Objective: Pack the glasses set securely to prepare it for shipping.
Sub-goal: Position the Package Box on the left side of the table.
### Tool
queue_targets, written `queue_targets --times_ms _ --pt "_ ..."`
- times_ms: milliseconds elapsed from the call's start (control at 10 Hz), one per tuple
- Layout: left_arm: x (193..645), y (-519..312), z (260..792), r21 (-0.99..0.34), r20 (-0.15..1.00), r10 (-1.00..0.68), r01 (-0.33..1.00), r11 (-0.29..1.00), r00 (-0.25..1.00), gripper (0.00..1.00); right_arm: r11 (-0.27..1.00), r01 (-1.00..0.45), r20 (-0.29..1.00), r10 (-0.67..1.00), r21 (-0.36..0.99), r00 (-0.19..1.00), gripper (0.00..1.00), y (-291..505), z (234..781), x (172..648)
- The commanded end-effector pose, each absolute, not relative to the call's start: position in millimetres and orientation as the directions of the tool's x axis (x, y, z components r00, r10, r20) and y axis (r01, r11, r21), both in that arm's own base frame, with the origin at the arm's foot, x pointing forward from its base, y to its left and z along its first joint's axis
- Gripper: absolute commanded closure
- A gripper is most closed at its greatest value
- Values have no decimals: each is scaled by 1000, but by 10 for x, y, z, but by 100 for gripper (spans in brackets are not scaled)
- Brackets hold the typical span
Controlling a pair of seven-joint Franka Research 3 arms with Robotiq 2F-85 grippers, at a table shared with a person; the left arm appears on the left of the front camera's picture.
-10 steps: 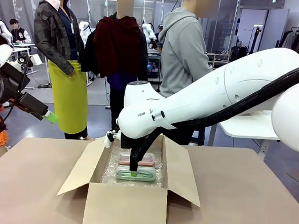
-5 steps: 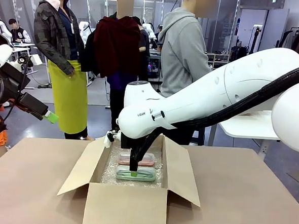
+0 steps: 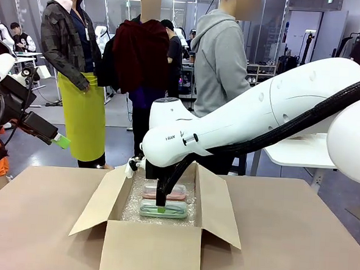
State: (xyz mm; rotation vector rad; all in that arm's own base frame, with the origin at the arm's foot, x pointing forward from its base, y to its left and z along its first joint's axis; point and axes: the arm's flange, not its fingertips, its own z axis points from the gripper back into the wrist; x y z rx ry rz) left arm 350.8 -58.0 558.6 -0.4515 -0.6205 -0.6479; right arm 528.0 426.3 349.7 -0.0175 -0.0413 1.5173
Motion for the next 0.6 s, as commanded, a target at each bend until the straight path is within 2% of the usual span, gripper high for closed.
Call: queue_targets --times_ms 0,100,300,500 --pt "3514 -568 5592 -206 669 -407 681 703 622 0 53 -998 16 998 -37 53 3 4263 3497 5280" --pt "3514 -568 5592 -206 669 -407 681 703 622 0 70 -998 85 994 -1 70 0 4150 3778 5232" --pt "3514 -568 5592 -206 669 -407 681 703 622 0 161 -986 93 983 -43 156 0 3930 4135 5108" --pt "3514 -568 5592 -206 669 -407 681 703 622 0 256 -965 201 950 -52 241 0 3485 4479 4944"
